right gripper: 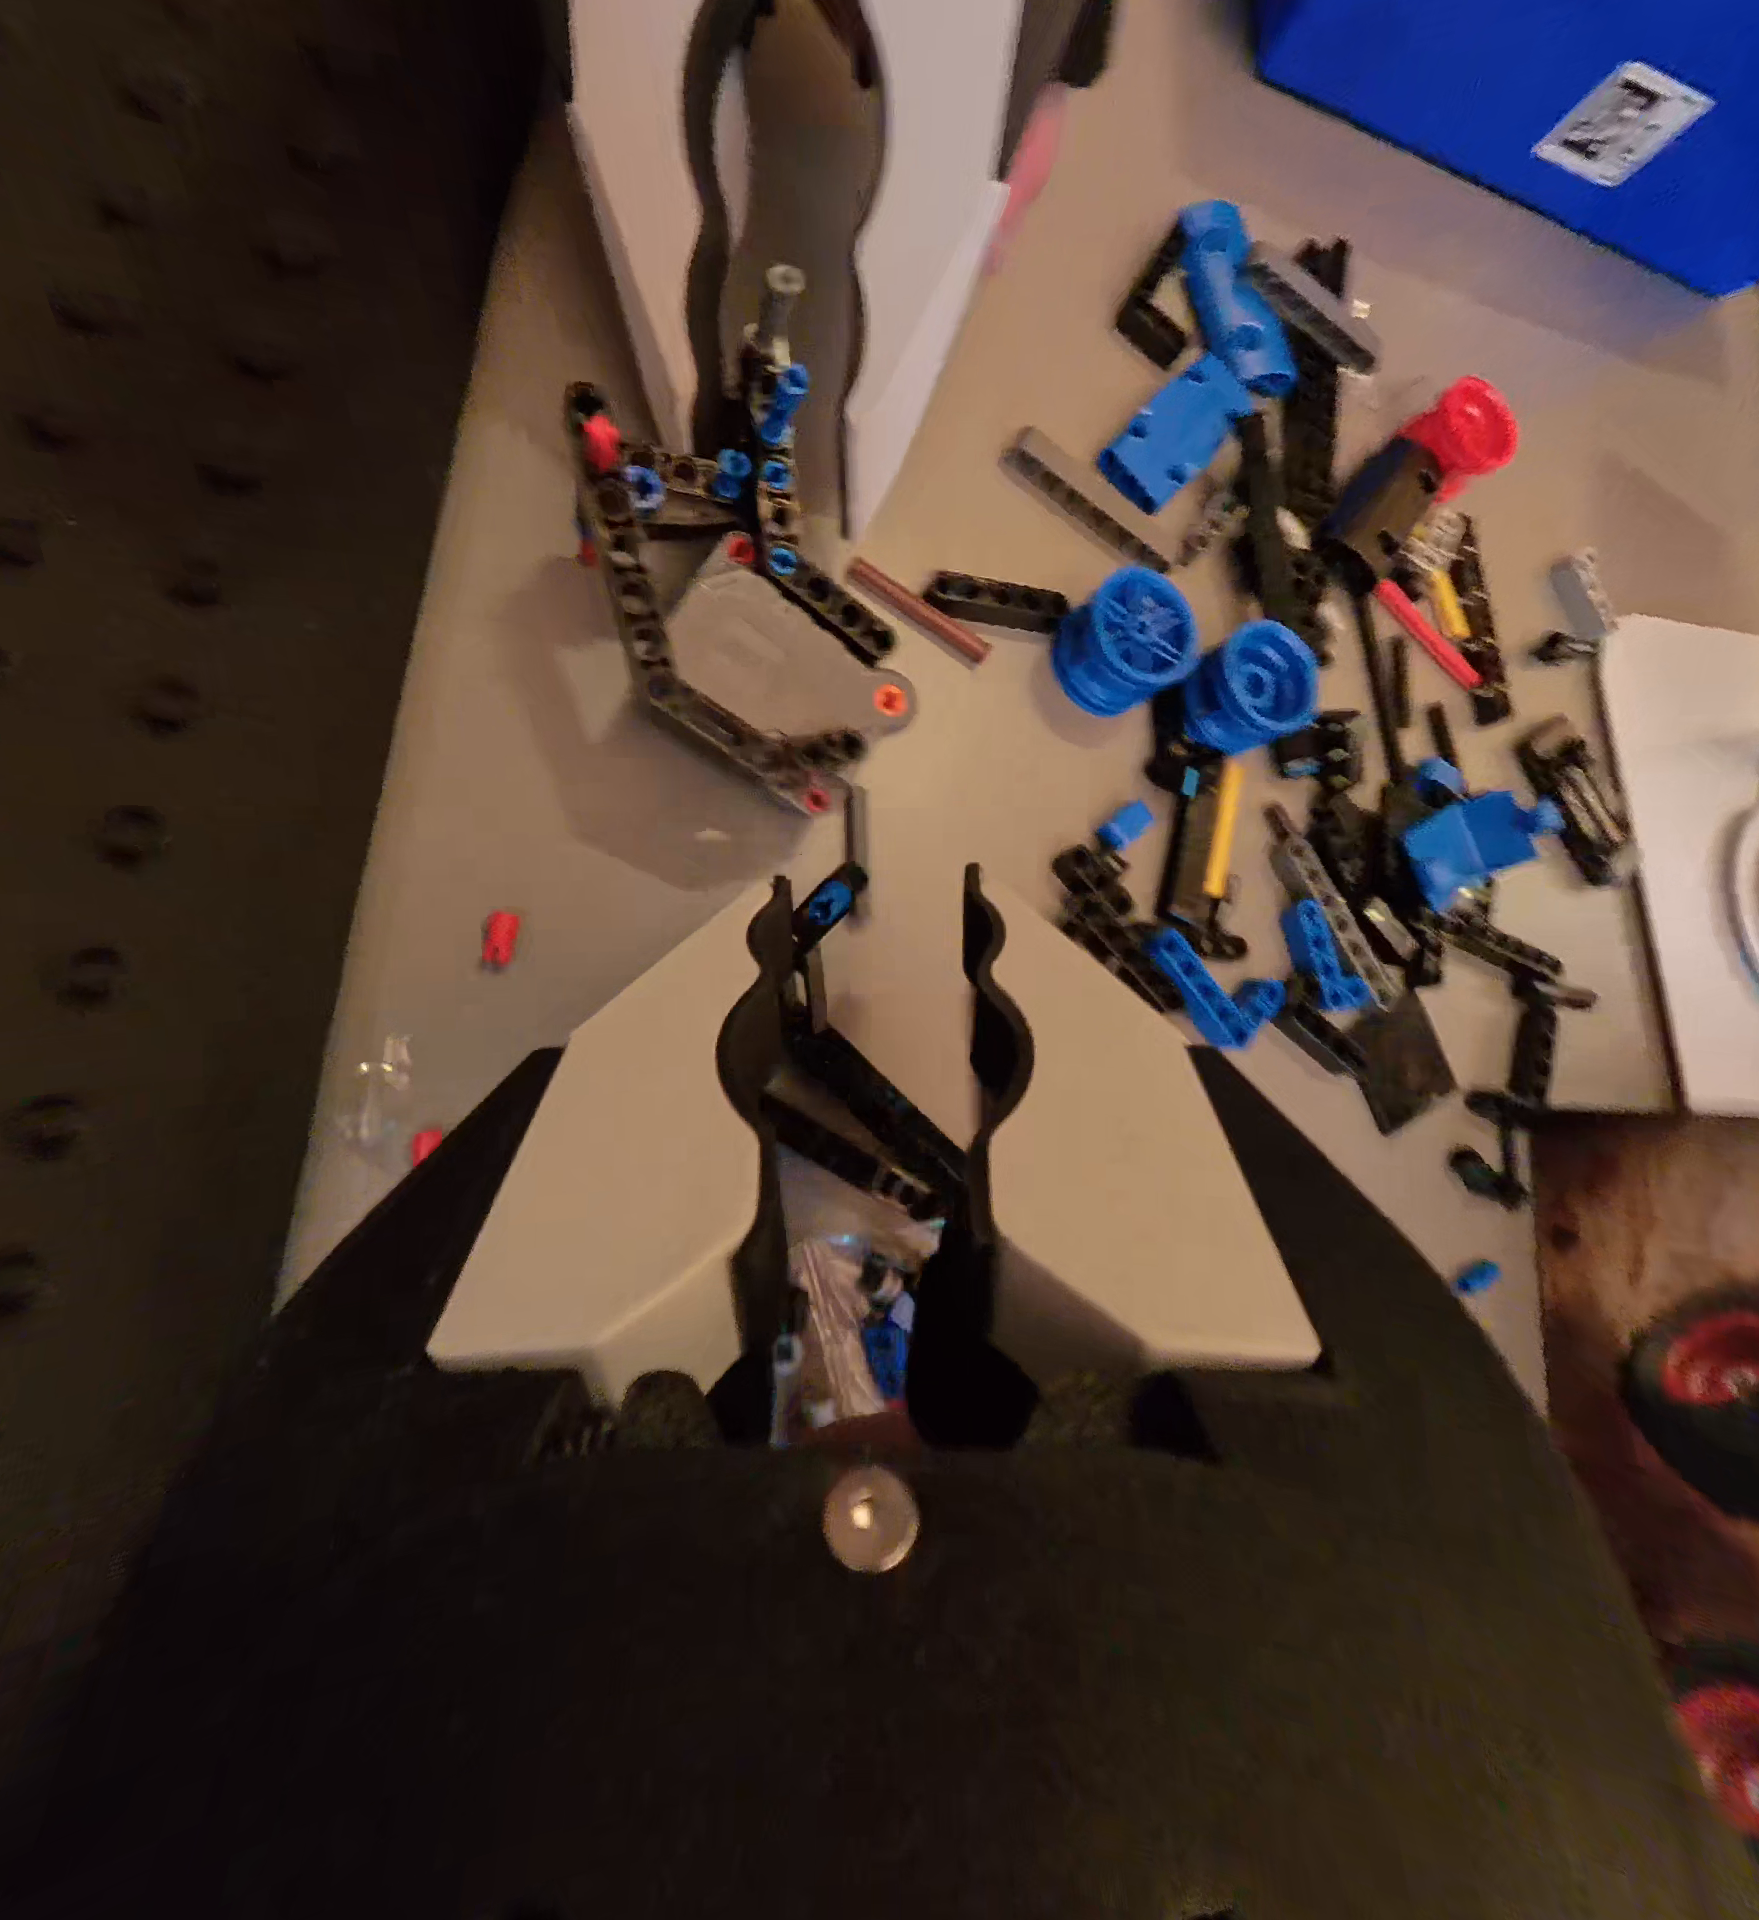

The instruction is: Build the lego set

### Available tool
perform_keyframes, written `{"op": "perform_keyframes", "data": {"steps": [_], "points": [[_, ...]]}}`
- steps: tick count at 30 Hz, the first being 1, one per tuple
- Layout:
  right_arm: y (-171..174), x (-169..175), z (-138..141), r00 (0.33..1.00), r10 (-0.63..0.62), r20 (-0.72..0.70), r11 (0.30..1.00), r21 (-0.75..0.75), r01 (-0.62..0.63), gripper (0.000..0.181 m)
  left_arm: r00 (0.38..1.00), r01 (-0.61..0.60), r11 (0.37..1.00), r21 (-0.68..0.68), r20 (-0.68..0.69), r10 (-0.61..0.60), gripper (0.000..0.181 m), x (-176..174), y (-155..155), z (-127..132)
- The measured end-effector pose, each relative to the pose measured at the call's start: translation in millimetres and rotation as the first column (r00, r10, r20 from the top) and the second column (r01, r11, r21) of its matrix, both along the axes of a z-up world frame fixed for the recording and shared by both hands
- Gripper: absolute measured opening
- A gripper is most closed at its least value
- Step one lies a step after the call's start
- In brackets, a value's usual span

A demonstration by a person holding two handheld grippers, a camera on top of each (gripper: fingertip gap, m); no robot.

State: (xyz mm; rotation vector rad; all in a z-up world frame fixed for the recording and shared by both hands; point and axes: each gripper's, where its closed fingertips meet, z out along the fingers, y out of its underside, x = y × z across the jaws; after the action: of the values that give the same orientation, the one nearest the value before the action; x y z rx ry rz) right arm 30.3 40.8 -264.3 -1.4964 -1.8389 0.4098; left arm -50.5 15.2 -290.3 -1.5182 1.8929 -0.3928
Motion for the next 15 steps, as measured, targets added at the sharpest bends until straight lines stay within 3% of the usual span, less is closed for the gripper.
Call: {"op": "perform_keyframes", "data": {"steps": [9,12,15], "points": [[14,24,29,0.987,-0.1,-0.126,0.995,-0.043,0.095,0.034,0.996,-0.091,0.994,-0.053,0.012,0.092,0.052,-29,13,14],[7,16,29,0.992,-0.065,-0.107,0.996,-0.071,0.058,0.043,0.986,-0.156,0.988,-0.011,0.058,0.156,0.051,-41,33,32],[13,6,35,0.996,-0.054,-0.07,0.998,-0.016,0.053,0.045,0.943,-0.324,0.94,0.109,0.114,0.312,0.049,-57,81,61]]}}
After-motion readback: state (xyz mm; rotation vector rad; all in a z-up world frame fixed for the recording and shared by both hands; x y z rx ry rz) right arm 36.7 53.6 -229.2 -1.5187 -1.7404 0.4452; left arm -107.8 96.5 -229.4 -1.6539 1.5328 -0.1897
